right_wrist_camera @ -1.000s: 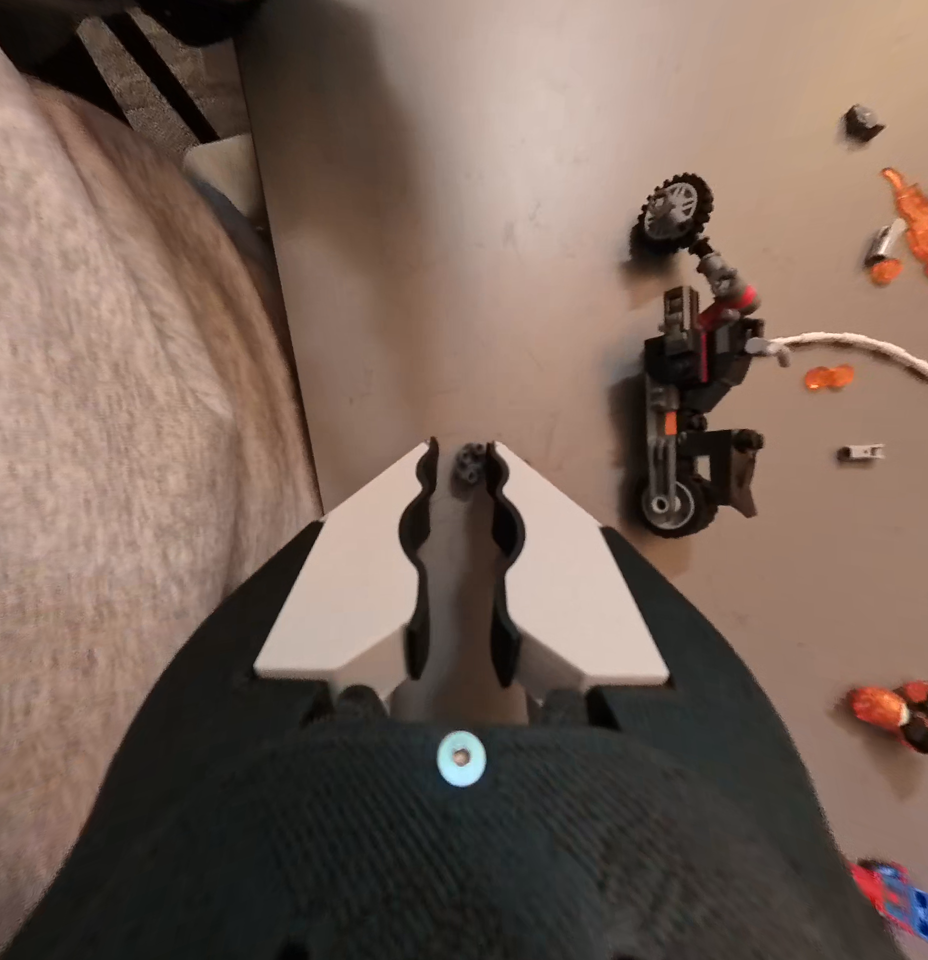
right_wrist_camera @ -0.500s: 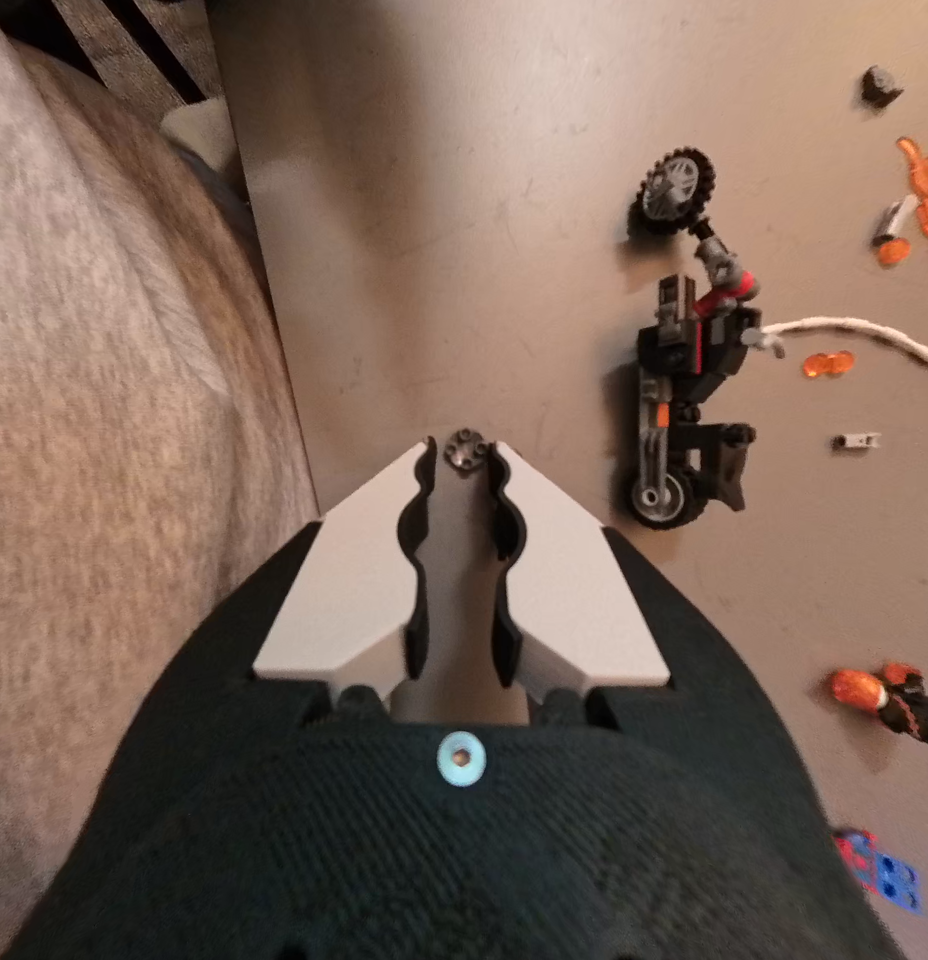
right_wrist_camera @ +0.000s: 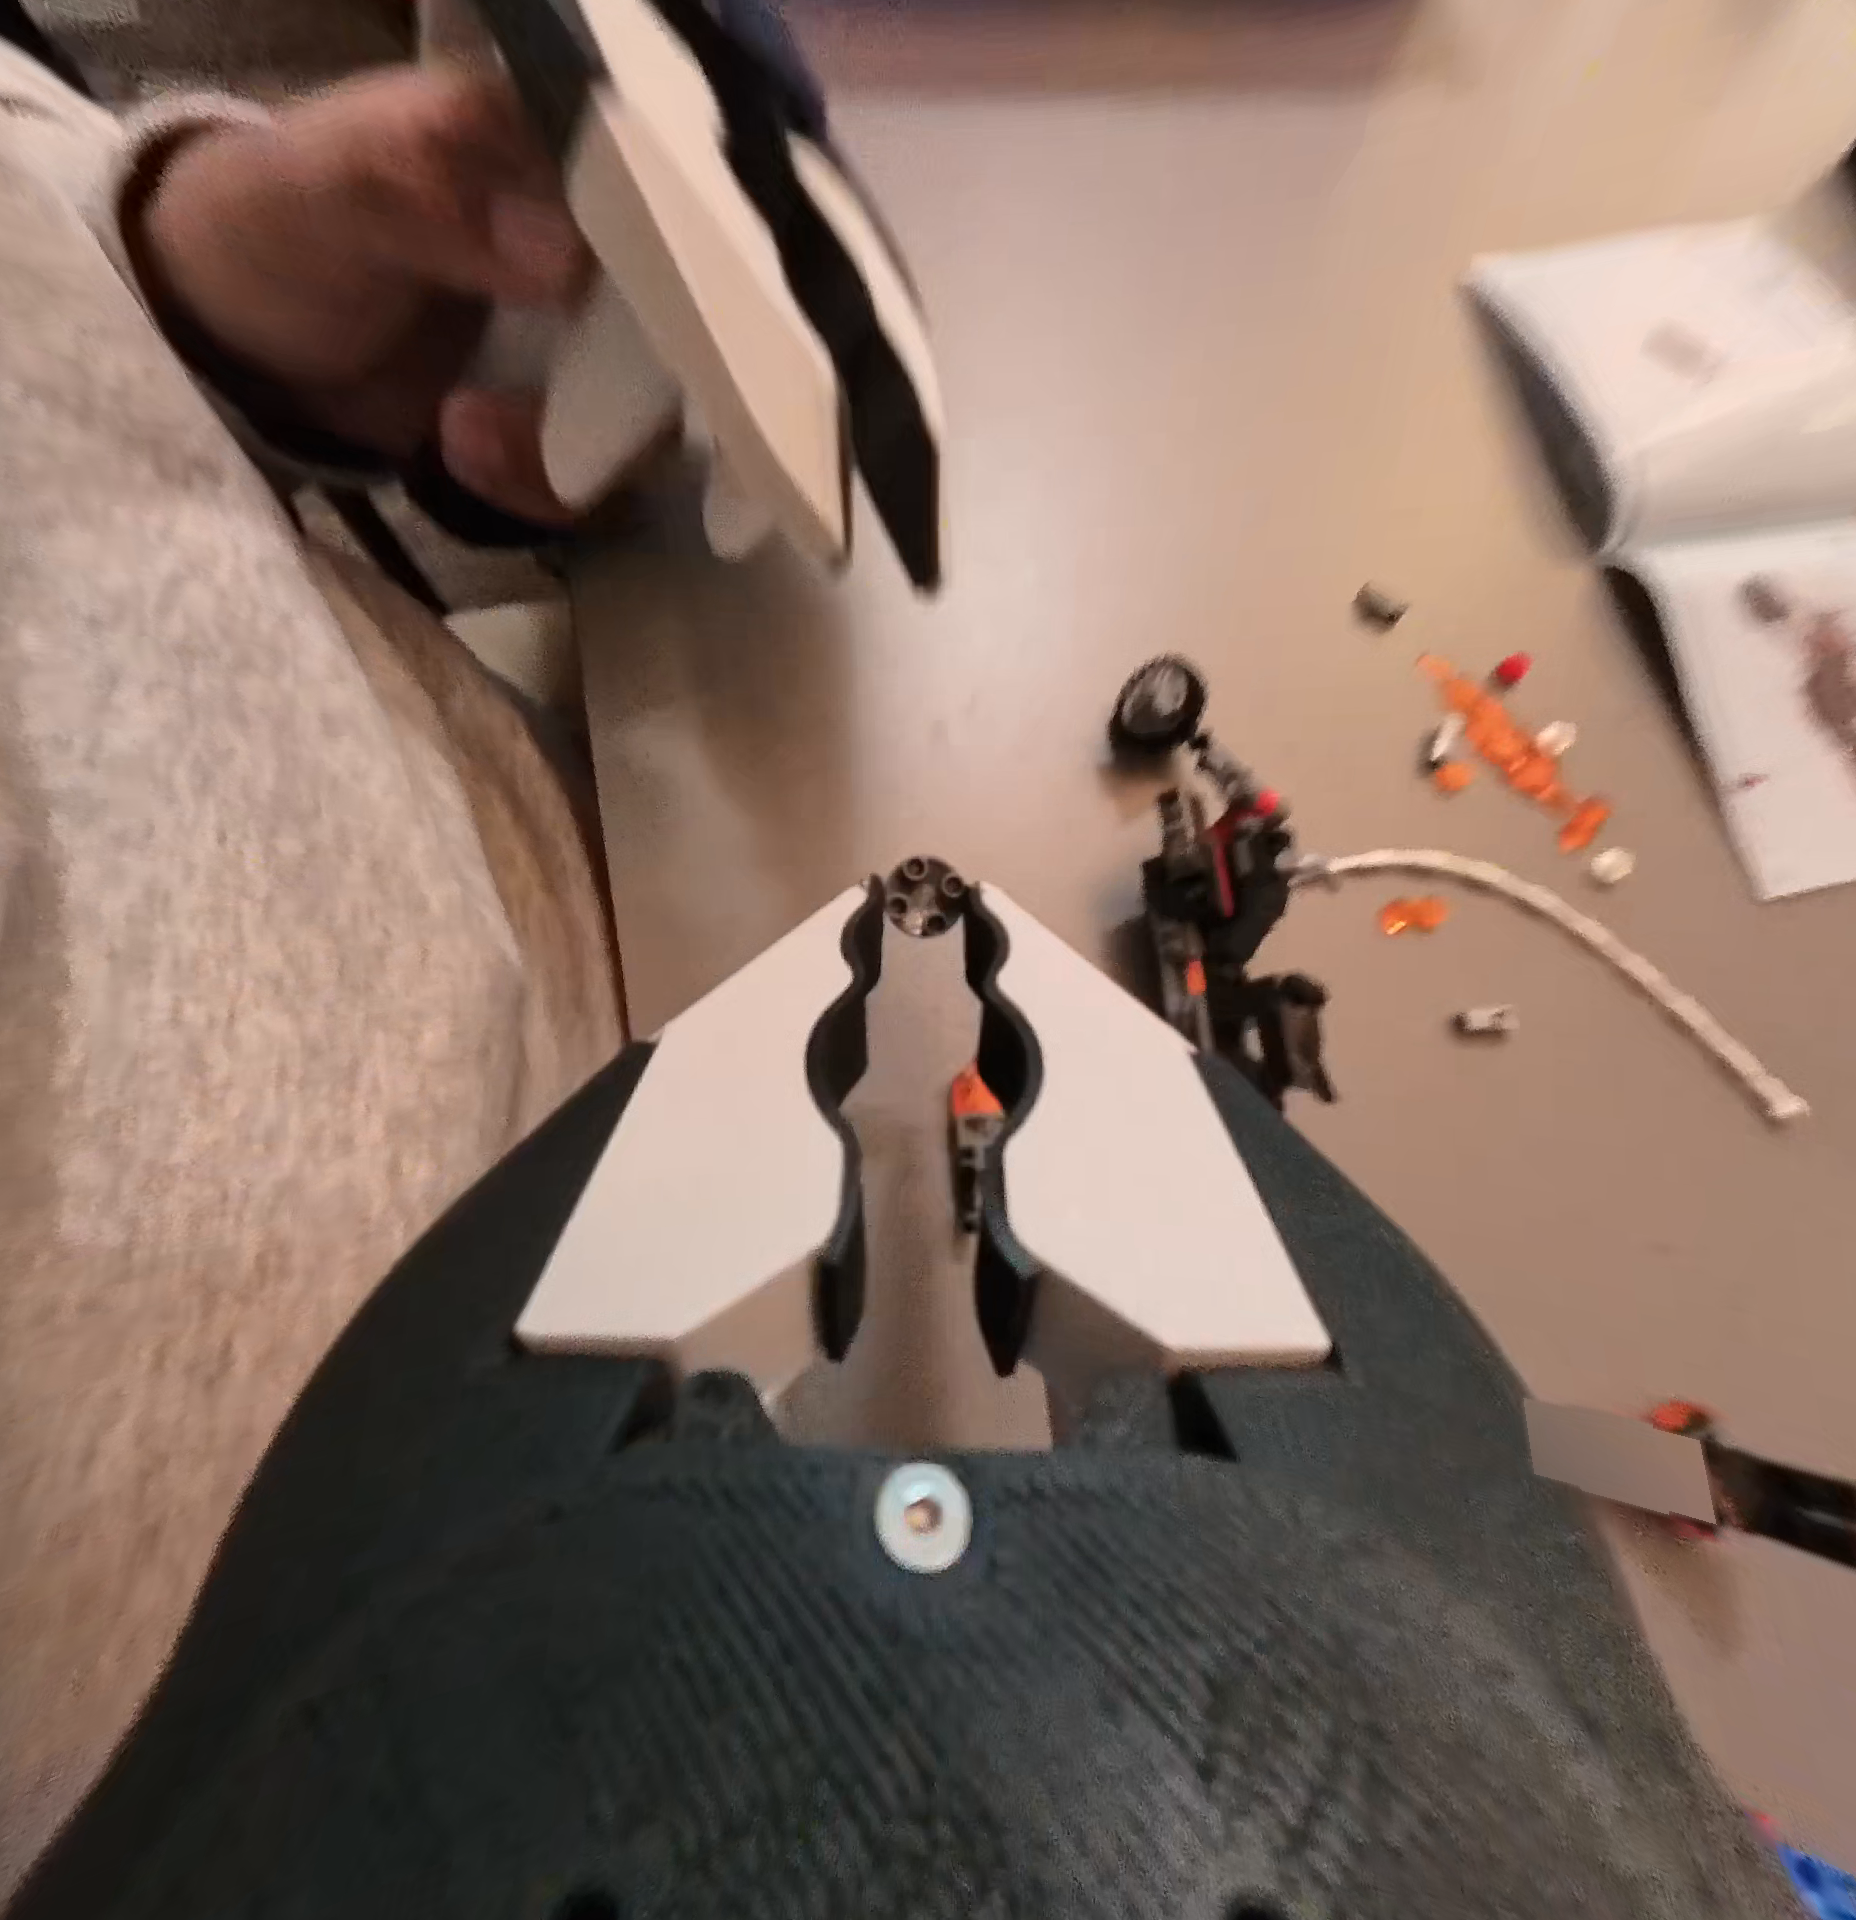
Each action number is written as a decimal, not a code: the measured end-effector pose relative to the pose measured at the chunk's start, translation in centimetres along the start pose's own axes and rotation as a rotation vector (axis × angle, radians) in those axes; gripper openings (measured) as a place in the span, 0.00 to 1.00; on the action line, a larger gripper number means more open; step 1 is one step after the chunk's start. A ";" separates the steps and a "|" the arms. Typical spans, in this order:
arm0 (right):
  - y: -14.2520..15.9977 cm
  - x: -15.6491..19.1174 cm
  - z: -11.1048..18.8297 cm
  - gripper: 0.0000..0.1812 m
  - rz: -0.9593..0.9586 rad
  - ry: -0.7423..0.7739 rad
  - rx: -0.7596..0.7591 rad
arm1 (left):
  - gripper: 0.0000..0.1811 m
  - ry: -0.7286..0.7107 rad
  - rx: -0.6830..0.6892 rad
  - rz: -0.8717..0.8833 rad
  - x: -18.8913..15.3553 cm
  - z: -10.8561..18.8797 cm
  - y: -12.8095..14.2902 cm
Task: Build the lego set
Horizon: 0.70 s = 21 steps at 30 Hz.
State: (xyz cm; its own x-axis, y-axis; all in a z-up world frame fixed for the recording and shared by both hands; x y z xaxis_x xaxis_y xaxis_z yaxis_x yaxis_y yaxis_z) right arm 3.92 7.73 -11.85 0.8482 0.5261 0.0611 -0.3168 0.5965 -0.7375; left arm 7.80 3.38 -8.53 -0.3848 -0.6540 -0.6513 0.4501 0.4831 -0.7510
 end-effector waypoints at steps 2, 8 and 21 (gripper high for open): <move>-1.4 0.1 1.0 0.07 0.083 0.056 -0.077 | 0.08 0.005 0.047 0.079 0.1 -0.7 0.6; -3.5 0.9 2.3 0.07 0.296 0.200 -0.127 | 0.05 0.088 0.028 0.263 -0.6 -1.8 0.6; -4.0 2.2 2.0 0.07 0.453 0.288 -0.050 | 0.02 0.159 0.039 0.308 -1.7 -1.7 0.9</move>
State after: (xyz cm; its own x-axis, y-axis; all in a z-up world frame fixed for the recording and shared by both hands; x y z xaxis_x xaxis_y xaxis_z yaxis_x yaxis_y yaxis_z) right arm 6.22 7.71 -7.41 0.7156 0.5325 -0.4520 -0.6633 0.3151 -0.6788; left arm 7.44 5.92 -8.29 -0.3453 -0.3803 -0.8580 0.5940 0.6192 -0.5136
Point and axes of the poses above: each gripper's, where its closed fingertips meet, z back along the fingers, y out of its underside, x = y × z across the jaws, the point moved 2 cm from there along z, back along the fingers, and after that the axes turned 13 degrees about -y, right-handed, at the moved point
